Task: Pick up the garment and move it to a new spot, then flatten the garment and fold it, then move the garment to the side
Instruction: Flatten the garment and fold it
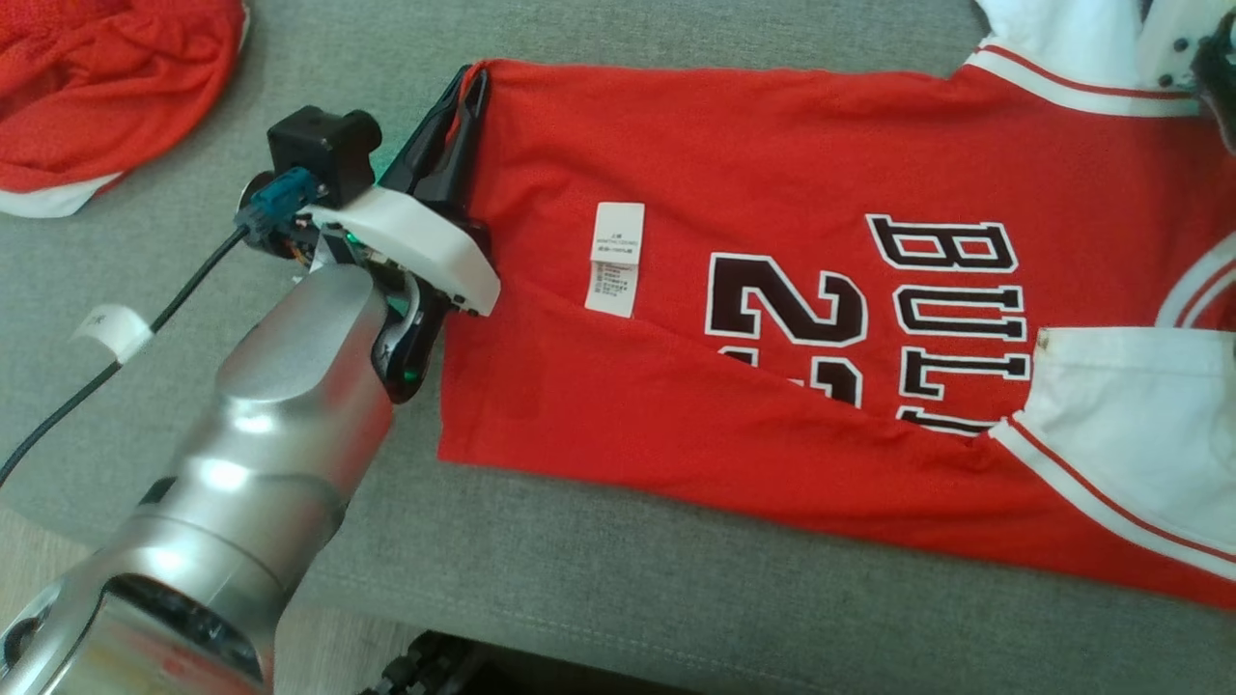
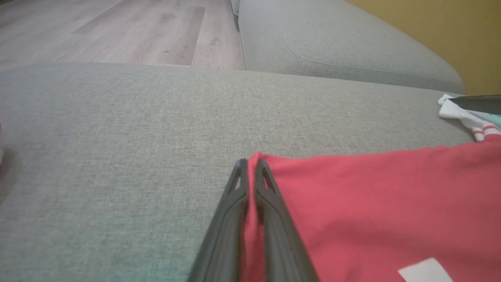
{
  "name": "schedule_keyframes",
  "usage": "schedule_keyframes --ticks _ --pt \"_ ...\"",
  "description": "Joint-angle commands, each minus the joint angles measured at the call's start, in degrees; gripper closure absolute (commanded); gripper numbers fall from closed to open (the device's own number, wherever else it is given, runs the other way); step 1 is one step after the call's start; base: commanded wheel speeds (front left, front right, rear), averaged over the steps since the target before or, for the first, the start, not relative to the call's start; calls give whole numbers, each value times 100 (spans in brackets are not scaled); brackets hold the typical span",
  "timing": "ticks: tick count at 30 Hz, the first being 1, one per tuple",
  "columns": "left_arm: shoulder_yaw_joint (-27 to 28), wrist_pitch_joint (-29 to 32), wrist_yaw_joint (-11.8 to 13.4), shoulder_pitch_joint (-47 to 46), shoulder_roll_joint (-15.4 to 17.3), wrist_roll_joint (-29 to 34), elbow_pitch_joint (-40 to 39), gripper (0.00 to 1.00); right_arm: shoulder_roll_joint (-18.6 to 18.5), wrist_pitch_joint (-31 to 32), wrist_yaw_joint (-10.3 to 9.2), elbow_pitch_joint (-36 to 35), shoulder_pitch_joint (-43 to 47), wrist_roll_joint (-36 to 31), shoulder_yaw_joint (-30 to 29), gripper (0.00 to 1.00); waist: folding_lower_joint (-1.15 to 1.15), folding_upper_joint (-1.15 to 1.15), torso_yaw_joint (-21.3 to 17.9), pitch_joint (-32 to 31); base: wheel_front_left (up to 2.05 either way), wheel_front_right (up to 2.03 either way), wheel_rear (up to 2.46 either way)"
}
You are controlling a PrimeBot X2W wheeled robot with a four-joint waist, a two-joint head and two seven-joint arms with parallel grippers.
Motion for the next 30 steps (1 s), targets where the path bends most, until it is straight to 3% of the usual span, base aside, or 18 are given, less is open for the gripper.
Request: schedule_keyframes --ticks 1,4,8,9,16,24,30 --pt "126 -69 11 -216 220 -25 -125 100 156 85 37 -1 104 45 135 100 0 0 -44 5 0 0 0" --pt "165 -69 11 -212 259 -21 -126 100 138 -103 37 -117 93 56 272 100 0 0 -100 0 0 0 0" --pt "427 -69 11 -279 330 55 -215 100 -27 -1044 37 -283 -50 -33 203 100 0 0 -169 -4 0 0 0" --pt "427 -69 11 -279 330 55 -215 100 -27 -1044 37 -283 -50 -33 203 100 0 0 -169 -4 0 0 0" --pt "1372 -69 36 -280 450 624 -641 100 -76 -2467 37 -130 -294 -347 -152 100 0 0 -430 -128 0 0 0" --pt "2078 -70 36 123 497 1341 -730 100 285 -2796 37 -378 96 -148 -445 100 0 0 -921 -444 0 0 0" --pt "2436 -70 28 649 638 1656 -469 100 403 -2806 37 -1732 1335 403 -367 100 0 0 -1358 -854 0 0 0"
